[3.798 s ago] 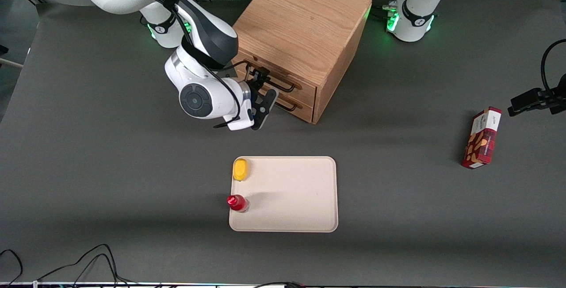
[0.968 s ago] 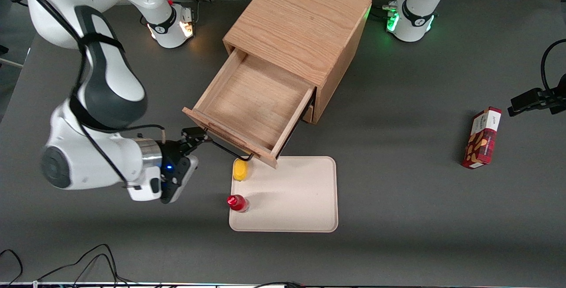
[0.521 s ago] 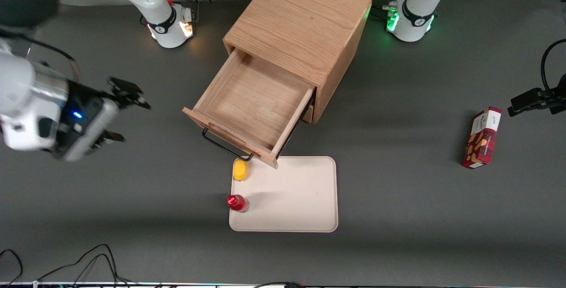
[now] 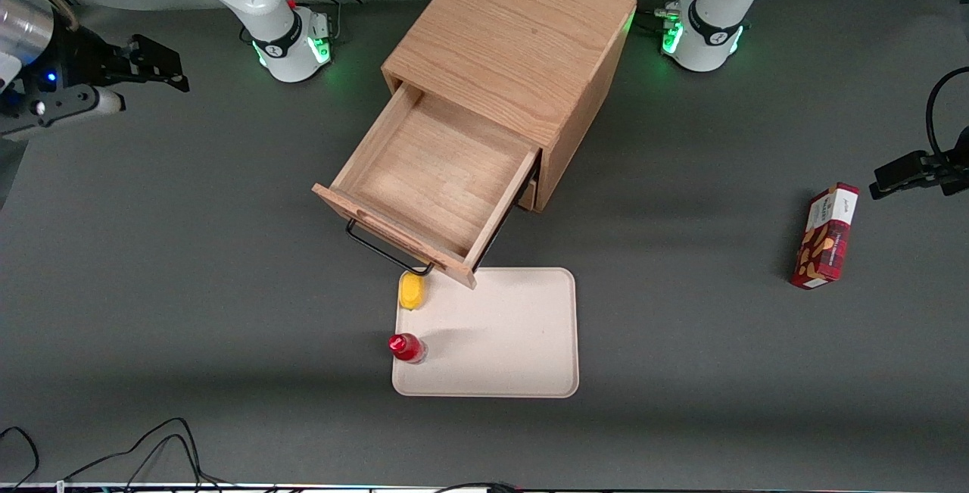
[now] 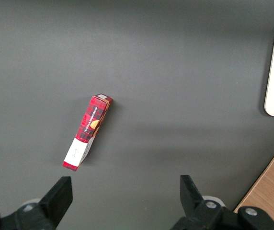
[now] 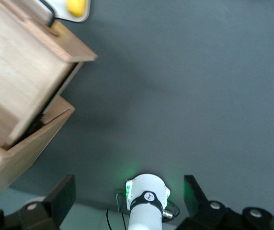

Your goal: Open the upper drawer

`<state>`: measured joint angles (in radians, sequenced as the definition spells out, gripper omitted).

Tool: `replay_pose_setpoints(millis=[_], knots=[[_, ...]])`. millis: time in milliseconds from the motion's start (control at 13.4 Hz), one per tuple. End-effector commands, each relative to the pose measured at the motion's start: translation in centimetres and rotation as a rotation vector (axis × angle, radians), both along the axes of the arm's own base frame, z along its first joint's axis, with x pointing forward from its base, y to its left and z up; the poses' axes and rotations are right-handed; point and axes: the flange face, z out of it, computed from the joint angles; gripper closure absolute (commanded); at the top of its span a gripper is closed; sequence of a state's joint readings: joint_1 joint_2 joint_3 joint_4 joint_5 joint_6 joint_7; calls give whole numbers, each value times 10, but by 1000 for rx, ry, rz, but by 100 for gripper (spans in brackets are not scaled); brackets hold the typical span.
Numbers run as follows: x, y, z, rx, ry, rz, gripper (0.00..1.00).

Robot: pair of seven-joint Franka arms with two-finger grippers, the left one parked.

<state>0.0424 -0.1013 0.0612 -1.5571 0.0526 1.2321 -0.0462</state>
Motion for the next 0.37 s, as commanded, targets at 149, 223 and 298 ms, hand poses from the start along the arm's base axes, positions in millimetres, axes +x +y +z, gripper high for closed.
replay_pose_setpoints(millis=[149, 223, 298], knots=[[-20, -40, -16, -104, -72, -93, 0], [-15, -43, -13, -102, -77, -101, 0], [-15, -44, -12, -96, -75, -108, 0]])
